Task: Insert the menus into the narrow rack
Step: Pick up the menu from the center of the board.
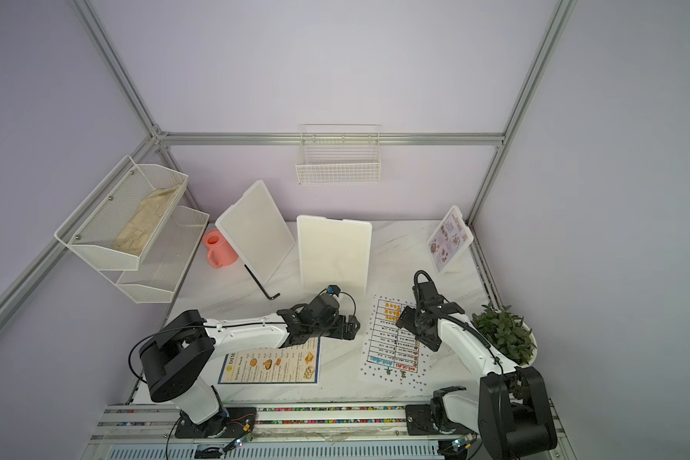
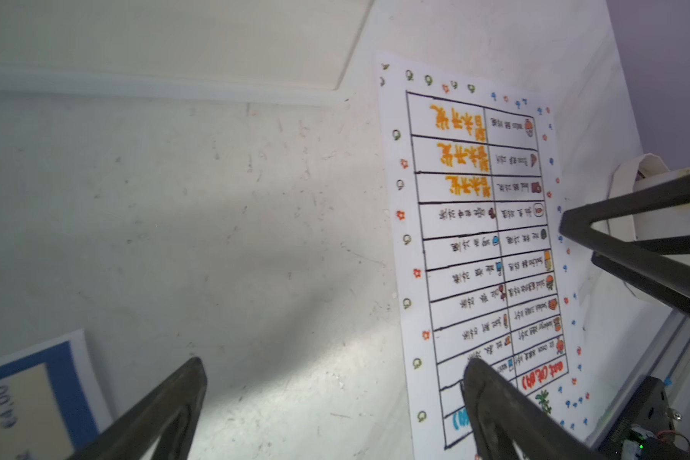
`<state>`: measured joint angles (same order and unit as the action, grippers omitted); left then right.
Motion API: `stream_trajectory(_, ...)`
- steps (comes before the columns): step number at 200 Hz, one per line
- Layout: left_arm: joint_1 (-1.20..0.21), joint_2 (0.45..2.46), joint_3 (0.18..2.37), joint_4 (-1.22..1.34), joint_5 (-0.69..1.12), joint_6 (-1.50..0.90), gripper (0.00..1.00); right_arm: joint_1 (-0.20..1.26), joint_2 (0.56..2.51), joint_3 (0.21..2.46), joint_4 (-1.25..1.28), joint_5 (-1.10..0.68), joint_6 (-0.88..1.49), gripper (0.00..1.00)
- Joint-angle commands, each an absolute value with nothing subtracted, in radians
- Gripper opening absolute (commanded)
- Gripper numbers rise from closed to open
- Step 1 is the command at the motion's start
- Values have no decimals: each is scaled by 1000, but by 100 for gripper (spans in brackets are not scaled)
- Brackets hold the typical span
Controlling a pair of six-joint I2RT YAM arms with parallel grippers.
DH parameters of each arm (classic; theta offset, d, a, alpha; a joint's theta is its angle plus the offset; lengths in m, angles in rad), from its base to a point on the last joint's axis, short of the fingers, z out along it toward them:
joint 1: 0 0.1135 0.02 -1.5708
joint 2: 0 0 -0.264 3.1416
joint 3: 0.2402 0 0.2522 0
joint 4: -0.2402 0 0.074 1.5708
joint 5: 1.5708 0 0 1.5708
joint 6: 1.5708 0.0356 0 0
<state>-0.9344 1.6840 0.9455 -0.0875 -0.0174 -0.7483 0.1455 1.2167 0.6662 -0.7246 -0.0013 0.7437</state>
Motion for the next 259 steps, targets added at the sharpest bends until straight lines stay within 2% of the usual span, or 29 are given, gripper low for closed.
stream_trajectory(1, -952, 1721, 1030, -46, 29, -709, 100, 113, 1222, 662, -746, 43, 727, 95)
stream_trajectory(48, -975, 1788, 1082, -18, 50, -722, 100, 51, 1233, 645, -738, 35, 732, 95)
stream_trajectory(181, -974, 1798, 1071, -16, 40, -730, 100, 51, 1309, 619, -694, 19, 762, 97)
stream_trajectory(259, -958, 1774, 1020, -32, -14, -791, 100, 75, 1266, 578, -663, -51, 767, 97)
